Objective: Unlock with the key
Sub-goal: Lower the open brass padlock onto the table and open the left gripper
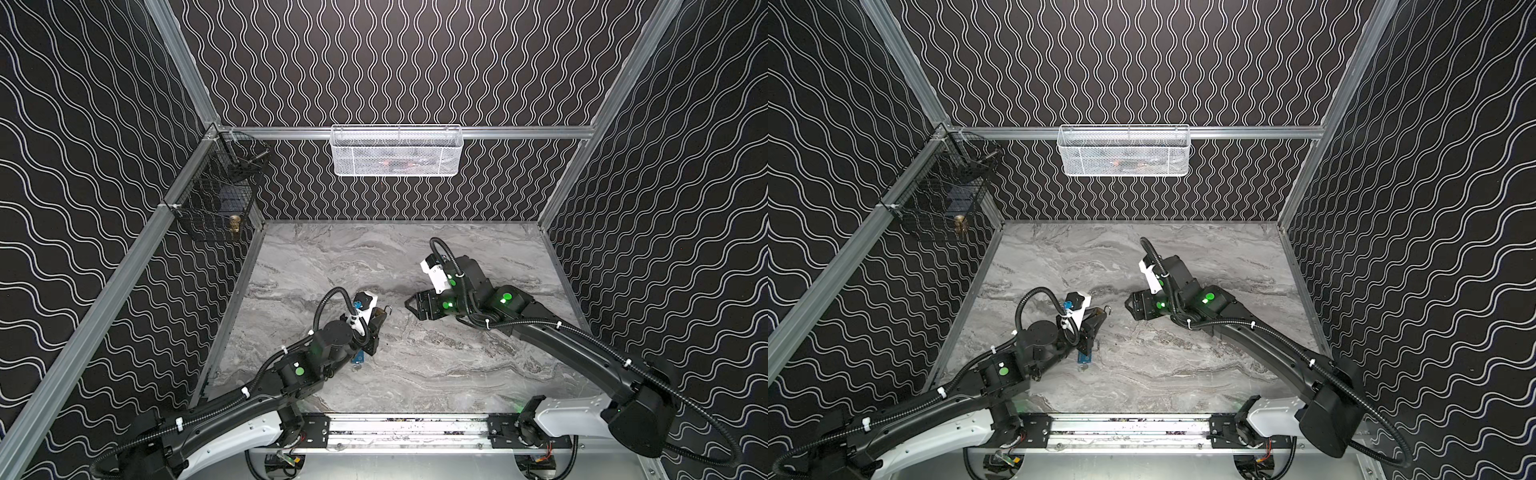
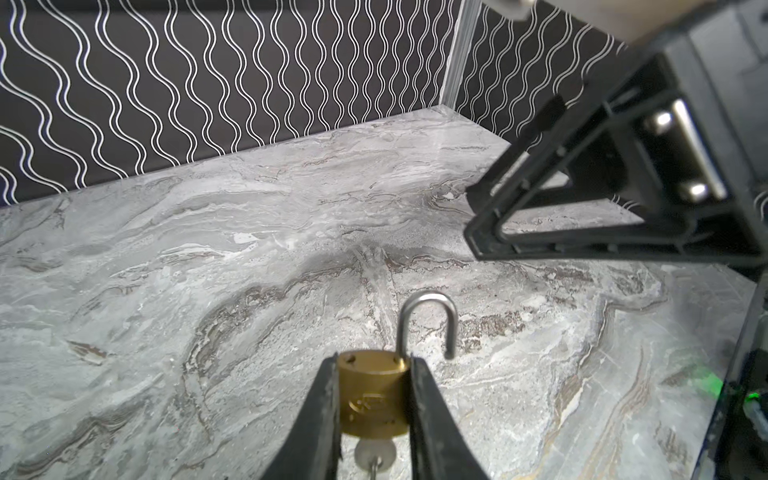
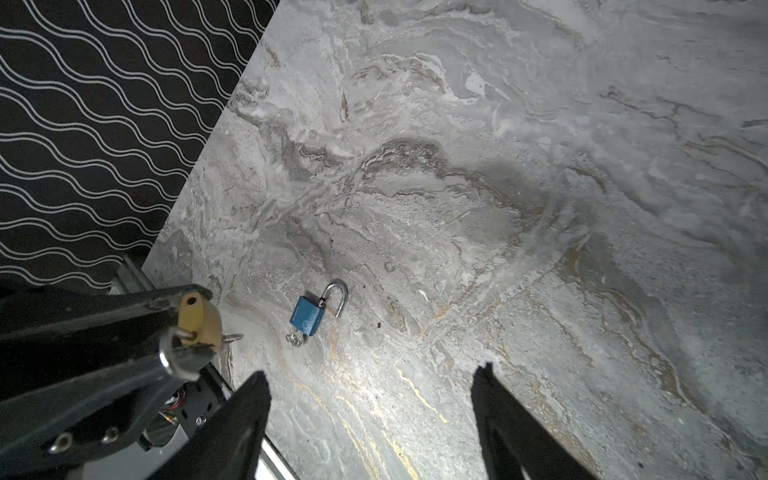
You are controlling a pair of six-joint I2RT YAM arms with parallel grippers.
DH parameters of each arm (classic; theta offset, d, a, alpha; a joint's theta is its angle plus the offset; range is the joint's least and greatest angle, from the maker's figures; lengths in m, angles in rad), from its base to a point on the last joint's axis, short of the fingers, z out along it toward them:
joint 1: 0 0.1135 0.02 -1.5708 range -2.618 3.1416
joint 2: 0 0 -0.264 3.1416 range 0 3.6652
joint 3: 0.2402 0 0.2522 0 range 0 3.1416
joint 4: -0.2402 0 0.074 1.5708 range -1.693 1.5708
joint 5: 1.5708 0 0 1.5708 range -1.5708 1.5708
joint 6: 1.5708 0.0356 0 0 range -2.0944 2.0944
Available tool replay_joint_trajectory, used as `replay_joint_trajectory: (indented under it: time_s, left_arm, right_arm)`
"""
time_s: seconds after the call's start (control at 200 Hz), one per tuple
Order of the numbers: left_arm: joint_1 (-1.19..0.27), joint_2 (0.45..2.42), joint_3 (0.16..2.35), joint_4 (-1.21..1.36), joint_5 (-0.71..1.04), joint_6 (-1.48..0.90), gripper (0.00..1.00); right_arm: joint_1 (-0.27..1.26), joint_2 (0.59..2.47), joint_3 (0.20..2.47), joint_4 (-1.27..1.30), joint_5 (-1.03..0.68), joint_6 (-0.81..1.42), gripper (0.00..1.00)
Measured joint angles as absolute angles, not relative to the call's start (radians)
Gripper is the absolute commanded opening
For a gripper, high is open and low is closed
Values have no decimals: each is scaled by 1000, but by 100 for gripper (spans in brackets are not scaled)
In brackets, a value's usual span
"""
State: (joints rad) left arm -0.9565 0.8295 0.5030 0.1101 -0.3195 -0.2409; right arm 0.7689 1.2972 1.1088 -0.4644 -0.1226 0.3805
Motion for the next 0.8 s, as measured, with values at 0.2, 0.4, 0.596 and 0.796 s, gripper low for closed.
replay_joint_trajectory:
  time_s: [0.2, 0.4, 0.596, 0.796]
  left_arm:
    - [-957, 930, 596, -18, -362, -370, 0]
    - [-955, 1108, 761, -255, -414, -541, 0]
    - [-940, 1275, 852, -416, -409, -632, 0]
    - [-836, 1373, 863, -438, -331, -659, 0]
  right_arm:
    - [735, 1190, 984, -394, -116, 430, 79]
    - [712, 1121, 872, -355, -130, 469, 79]
    - [710, 1069, 761, -296, -144, 511, 79]
    - [710, 1046, 639, -188, -194, 539, 80]
